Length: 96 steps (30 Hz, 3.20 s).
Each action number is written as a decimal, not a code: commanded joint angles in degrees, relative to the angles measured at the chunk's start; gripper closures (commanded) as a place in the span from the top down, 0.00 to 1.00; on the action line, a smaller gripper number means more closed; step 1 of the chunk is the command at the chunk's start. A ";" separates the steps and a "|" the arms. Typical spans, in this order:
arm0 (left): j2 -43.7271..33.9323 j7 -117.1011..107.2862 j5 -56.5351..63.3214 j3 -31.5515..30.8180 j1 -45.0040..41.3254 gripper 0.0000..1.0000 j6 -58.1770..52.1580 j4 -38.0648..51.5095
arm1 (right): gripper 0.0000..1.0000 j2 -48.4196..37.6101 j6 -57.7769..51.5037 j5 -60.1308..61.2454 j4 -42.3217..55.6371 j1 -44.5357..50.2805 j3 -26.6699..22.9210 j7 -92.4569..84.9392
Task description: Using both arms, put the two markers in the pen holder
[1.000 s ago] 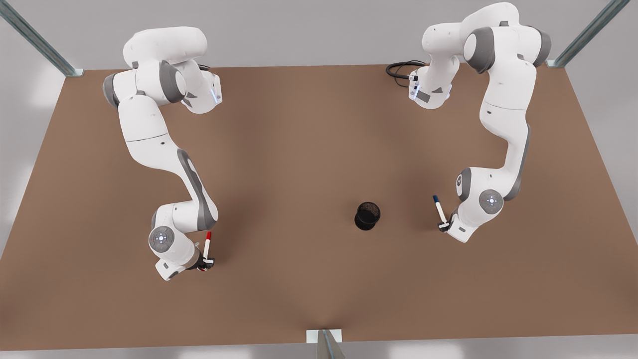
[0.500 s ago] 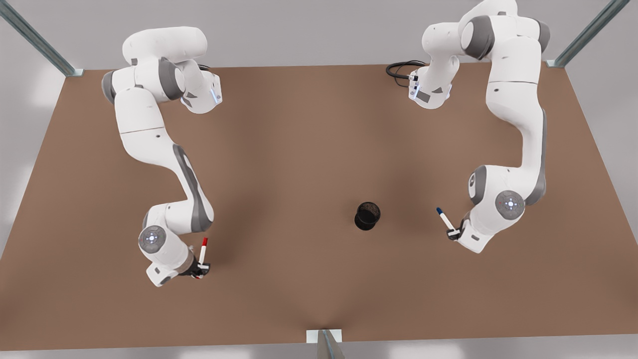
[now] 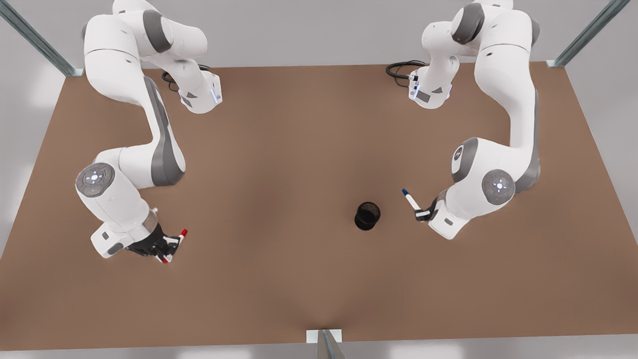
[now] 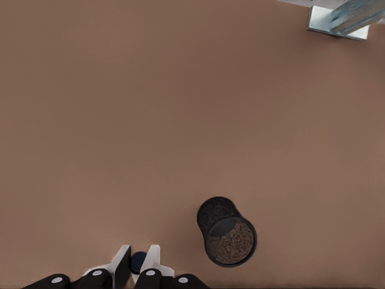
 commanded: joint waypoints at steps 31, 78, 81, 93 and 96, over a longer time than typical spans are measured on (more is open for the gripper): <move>-1.89 -3.20 4.83 -0.37 -9.00 1.00 33.29 -21.97 | 0.22 4.25 15.49 -4.35 1.13 12.35 2.46 18.64; -11.91 24.92 6.76 5.96 5.95 1.00 -20.94 0.27 | 0.22 18.49 34.91 -8.75 15.46 50.41 -18.37 26.72; -11.47 24.92 6.76 6.05 6.03 1.00 -20.68 0.27 | 0.22 18.75 35.18 -8.75 15.46 50.50 -18.37 26.72; -9.01 24.92 6.94 6.05 6.21 1.00 -18.13 0.27 | 0.23 25.34 37.38 -9.98 15.90 52.51 -18.28 26.90; -8.75 24.92 6.94 6.14 6.30 1.00 -17.69 0.27 | 0.23 25.87 37.38 -9.98 15.90 53.04 -18.28 26.99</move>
